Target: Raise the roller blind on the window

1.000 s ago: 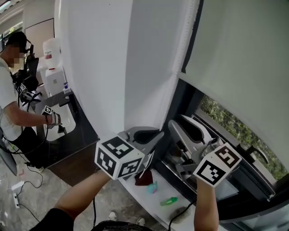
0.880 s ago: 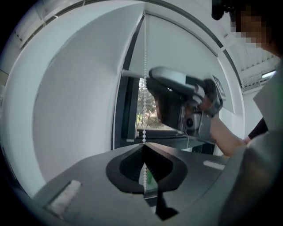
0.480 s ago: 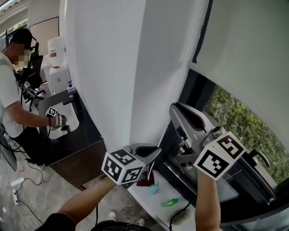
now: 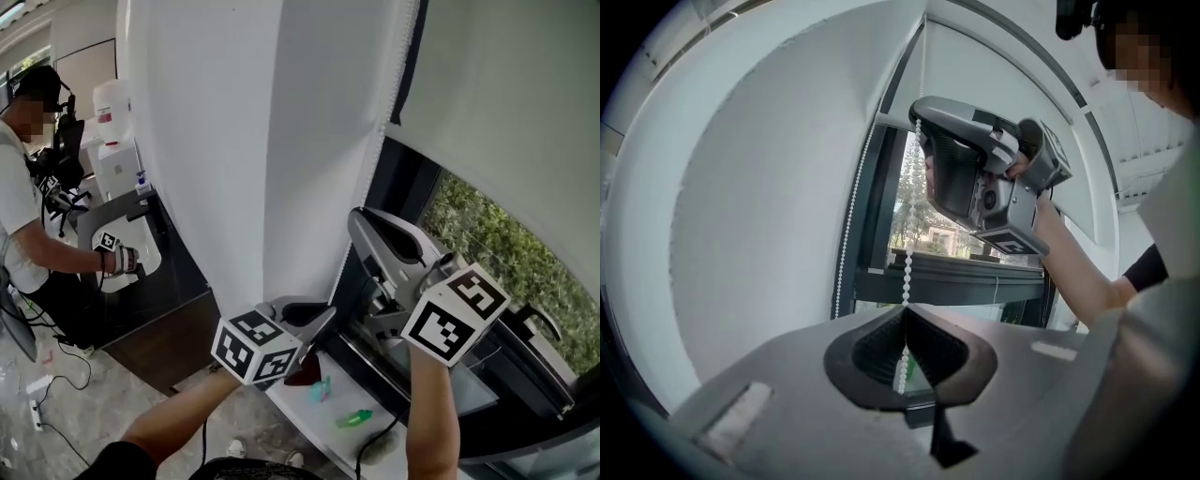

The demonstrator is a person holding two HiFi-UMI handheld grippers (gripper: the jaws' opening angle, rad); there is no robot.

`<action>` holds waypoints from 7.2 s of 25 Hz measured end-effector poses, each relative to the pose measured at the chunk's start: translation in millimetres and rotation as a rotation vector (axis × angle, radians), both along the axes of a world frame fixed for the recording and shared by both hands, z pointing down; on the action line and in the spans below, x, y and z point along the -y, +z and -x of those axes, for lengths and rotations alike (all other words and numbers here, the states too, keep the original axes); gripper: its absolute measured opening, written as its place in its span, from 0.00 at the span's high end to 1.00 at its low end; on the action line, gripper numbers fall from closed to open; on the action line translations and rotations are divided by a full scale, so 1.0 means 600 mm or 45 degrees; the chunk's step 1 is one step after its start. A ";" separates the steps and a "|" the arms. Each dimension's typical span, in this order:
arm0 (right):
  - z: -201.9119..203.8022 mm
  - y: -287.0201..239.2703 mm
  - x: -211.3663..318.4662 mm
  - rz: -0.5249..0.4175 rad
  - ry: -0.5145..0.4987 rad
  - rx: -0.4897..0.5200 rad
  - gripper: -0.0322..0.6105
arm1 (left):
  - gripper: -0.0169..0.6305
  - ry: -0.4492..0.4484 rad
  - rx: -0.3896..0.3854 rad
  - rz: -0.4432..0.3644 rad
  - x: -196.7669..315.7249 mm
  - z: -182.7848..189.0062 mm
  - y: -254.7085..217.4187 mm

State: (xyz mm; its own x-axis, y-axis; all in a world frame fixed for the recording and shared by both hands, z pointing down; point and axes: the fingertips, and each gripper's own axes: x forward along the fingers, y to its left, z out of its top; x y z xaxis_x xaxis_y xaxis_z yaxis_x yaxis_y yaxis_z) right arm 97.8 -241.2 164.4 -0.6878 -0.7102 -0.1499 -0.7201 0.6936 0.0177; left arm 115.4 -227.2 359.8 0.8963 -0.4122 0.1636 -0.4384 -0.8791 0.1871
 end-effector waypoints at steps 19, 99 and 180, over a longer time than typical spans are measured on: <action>-0.007 0.261 -0.029 0.234 0.057 -0.145 0.94 | 0.82 0.007 -0.239 -0.254 0.011 0.020 -0.219; -0.032 0.227 -0.040 0.307 -0.009 0.067 0.93 | 0.96 -0.066 -0.209 -0.327 0.026 0.009 -0.247; -0.030 0.299 -0.096 0.282 0.573 -0.067 0.94 | 0.97 -0.378 -0.015 -0.236 -0.053 0.050 -0.021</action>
State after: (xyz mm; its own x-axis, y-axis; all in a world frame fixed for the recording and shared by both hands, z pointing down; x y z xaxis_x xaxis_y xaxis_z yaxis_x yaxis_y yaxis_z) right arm 116.1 -183.9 344.0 -0.3086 -0.9490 0.0650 -0.9508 0.3057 -0.0504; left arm 85.2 -195.3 347.4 0.7340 -0.6772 0.0522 -0.6791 -0.7328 0.0426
